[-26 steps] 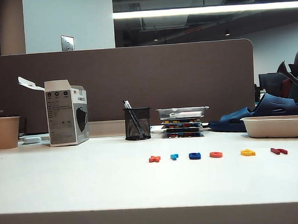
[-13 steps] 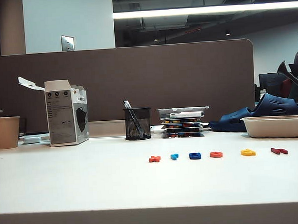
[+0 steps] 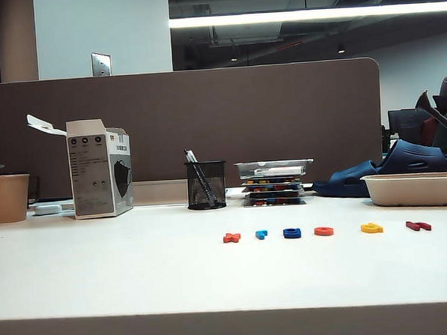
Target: Select the appropriate letters from the row of letter magnets placed on the table to arrange into the word "dog".
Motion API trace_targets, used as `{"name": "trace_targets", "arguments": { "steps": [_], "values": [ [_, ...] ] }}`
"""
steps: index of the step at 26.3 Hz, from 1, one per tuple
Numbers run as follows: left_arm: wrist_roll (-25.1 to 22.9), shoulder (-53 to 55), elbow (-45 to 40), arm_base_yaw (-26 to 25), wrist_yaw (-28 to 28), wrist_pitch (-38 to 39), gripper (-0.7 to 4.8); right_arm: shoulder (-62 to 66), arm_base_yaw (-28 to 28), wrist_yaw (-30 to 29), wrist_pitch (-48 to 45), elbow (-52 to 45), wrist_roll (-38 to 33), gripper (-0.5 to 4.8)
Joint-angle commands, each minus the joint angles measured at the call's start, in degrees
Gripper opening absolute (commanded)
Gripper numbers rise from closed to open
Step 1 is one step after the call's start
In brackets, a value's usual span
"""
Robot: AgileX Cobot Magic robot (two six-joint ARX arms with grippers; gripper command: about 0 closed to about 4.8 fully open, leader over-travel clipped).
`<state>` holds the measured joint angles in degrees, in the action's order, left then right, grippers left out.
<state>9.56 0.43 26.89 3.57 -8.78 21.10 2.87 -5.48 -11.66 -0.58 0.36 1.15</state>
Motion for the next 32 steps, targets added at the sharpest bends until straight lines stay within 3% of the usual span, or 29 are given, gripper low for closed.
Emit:
{"name": "trace_targets", "arguments": {
  "steps": [1,10,14,17,20,23,25,28,32],
  "values": [
    [0.3,1.7,6.6,0.0,-3.0,5.8,-0.06,0.0,0.1,0.0,-1.0,0.0,0.1,0.04],
    [1.6,19.1,28.7,0.0,-10.6,19.1,-0.06,0.0,0.1,0.0,-1.0,0.0,-0.2,0.04],
    [7.0,31.0,41.4,0.0,-13.2,30.7,-0.05,0.0,0.0,0.1,-0.9,0.0,-1.6,0.04],
    [6.9,39.8,51.7,0.3,-14.5,40.4,-0.05,0.0,0.0,0.1,-0.9,0.0,-1.6,0.04],
    [7.6,46.3,60.6,1.5,-16.0,44.1,-0.05,0.0,0.0,0.2,-0.9,0.0,-1.6,0.04],
    [11.6,51.9,69.7,5.0,-14.7,44.0,-0.05,0.0,0.0,0.2,-1.0,0.0,-1.6,0.03],
    [13.4,56.7,75.8,10.5,-14.0,44.0,-0.05,0.0,0.0,0.2,-0.9,0.0,-1.6,0.03],
    [15.5,60.5,78.6,18.1,-10.5,44.1,-0.05,0.0,0.0,0.2,-0.5,0.0,-1.6,0.03],
    [18.6,64.6,79.0,31.1,-1.0,44.0,-0.05,0.0,0.0,0.2,-0.1,0.0,-1.6,-0.01]
  ]
}}
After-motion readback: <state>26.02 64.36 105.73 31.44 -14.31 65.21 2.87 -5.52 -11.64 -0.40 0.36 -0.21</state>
